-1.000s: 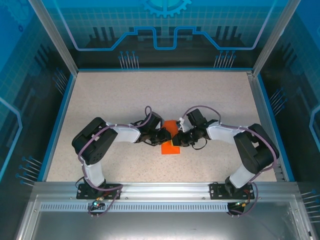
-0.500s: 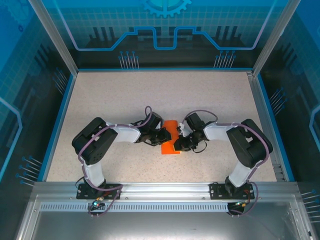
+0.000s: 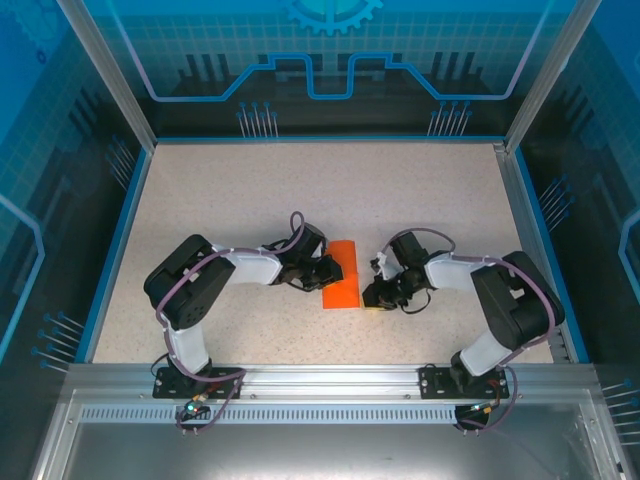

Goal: Fold a paper plane with a square sheet of paper (pick it up from the middle)
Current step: Fold the triangle a second time at the center of the table.

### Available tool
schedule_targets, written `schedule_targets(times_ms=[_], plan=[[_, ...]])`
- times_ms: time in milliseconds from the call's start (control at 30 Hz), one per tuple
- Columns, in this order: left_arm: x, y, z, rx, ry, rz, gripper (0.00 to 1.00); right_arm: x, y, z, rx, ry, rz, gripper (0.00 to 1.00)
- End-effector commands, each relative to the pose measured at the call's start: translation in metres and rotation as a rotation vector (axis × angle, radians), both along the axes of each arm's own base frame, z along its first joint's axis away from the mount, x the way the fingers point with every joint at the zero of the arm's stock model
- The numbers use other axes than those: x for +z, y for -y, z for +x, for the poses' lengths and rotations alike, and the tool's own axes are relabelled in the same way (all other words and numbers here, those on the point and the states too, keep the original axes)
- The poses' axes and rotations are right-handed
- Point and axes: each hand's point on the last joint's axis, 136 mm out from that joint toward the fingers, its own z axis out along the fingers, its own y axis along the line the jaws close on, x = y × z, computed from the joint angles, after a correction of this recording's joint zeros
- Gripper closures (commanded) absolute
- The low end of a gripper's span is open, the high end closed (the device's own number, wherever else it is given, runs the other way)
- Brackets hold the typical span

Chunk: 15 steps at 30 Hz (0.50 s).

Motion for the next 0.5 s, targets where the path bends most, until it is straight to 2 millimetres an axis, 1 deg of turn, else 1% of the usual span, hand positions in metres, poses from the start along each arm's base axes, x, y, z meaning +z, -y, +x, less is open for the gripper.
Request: schedule_targets(times_ms=[0,67,133,233,333,467], plan=[[0.018,-0.002,0.006,0.012,0.014,0.023,0.82,0.027,0.004,0.02,-0.029,0.068,0.022,0.84],[0.026,0.0,0.011,0.01,0.029,0.034,0.81,0.043,0.001,0.042,-0.05,0.118,0.054,0.85],[0.032,0.0,0.015,0.017,0.039,0.038,0.8,0.053,-0.003,0.066,-0.078,0.152,0.077,0.86],[0.039,-0.001,0.019,0.039,0.056,0.043,0.79,0.06,-0.011,0.097,-0.091,0.167,0.104,0.87],[0.043,-0.007,0.022,0.069,0.067,0.059,0.79,0.058,-0.022,0.118,-0.082,0.161,0.133,0.88],[0.046,-0.015,0.026,0.098,0.077,0.082,0.79,0.048,-0.029,0.135,-0.07,0.14,0.142,0.88]])
